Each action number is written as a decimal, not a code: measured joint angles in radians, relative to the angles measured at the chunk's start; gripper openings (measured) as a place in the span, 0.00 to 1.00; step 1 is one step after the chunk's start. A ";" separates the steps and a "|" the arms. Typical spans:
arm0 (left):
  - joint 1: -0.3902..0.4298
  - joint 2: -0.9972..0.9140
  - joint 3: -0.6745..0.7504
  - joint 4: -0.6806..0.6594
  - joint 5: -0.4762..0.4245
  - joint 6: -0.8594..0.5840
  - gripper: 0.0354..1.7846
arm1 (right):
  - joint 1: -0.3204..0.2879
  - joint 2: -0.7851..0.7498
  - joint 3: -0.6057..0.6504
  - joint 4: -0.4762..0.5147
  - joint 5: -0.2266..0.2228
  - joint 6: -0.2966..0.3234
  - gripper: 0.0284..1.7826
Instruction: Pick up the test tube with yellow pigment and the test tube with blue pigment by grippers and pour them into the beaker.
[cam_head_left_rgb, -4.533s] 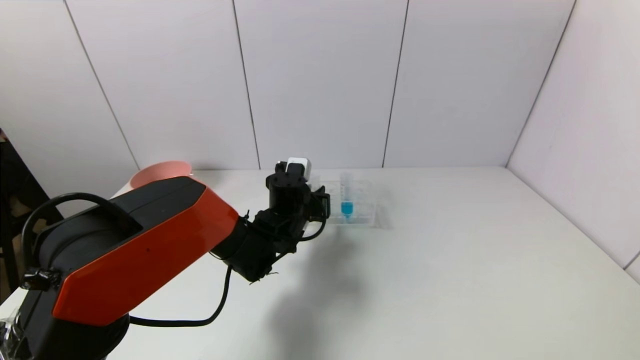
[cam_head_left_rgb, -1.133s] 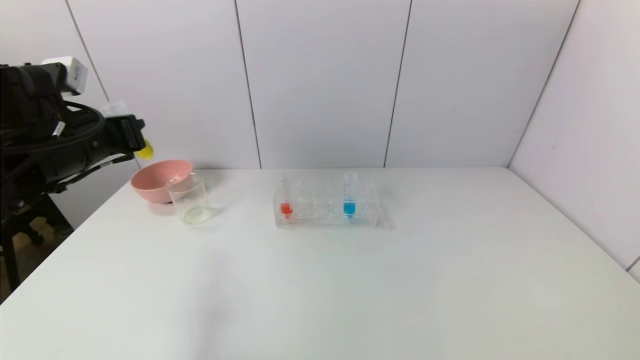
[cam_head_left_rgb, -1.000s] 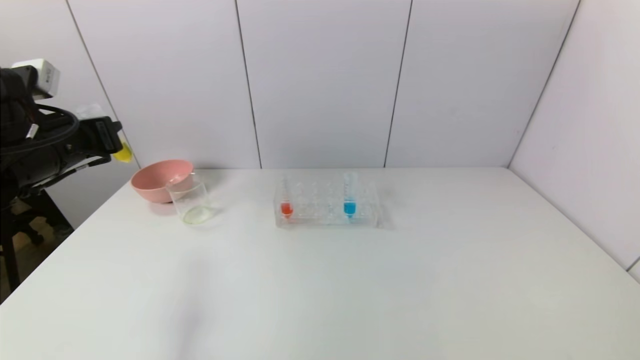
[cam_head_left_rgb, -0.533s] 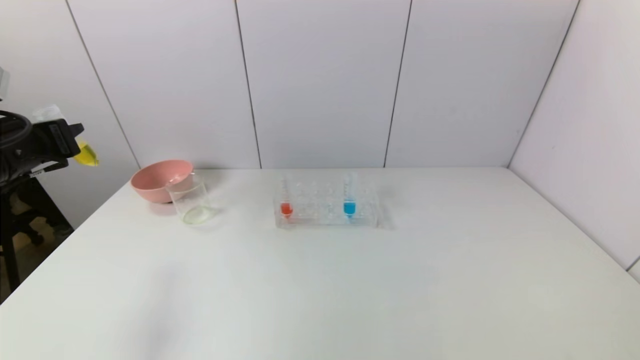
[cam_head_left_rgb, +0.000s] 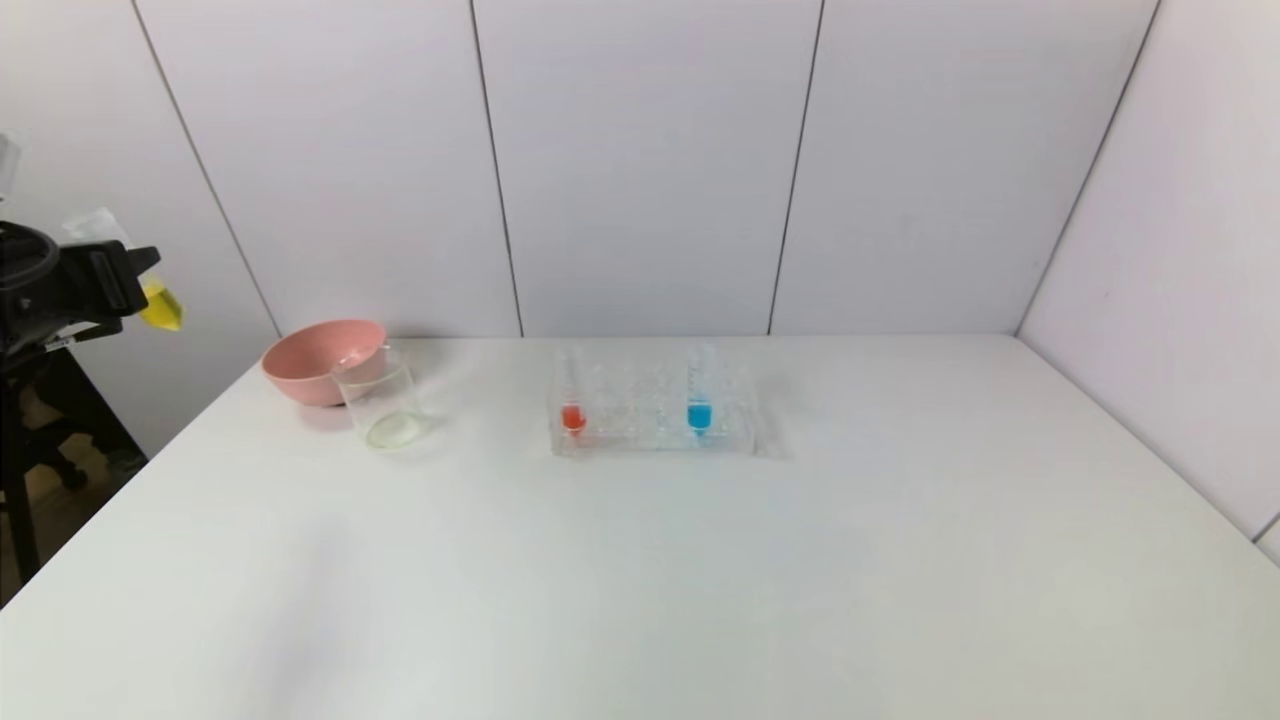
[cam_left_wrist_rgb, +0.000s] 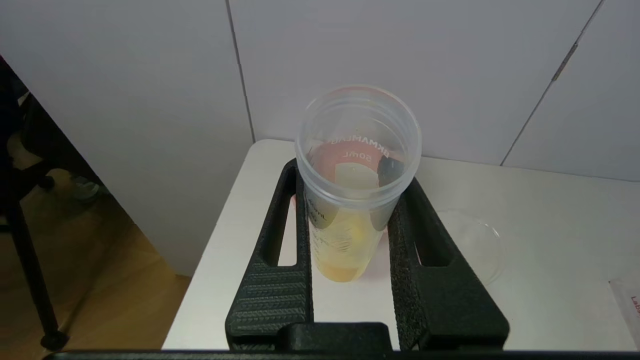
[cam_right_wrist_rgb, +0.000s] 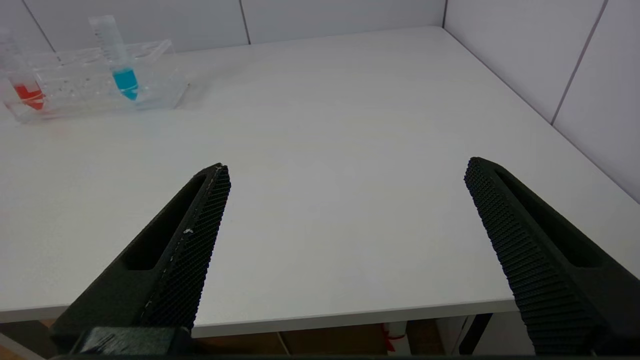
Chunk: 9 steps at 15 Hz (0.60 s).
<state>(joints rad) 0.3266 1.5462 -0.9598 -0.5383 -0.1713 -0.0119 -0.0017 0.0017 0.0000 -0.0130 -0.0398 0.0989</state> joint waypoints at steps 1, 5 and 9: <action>0.010 0.016 -0.017 -0.002 -0.011 0.005 0.24 | 0.000 0.000 0.000 0.000 0.000 0.000 0.96; 0.055 0.063 -0.042 0.001 -0.122 0.028 0.24 | 0.000 0.000 0.000 0.000 0.000 0.000 0.96; 0.064 0.101 -0.099 0.063 -0.263 0.088 0.24 | 0.000 0.000 0.000 0.000 0.000 0.000 0.96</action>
<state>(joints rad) 0.3904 1.6468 -1.0587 -0.4757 -0.4347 0.0760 -0.0017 0.0017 0.0000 -0.0130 -0.0398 0.0994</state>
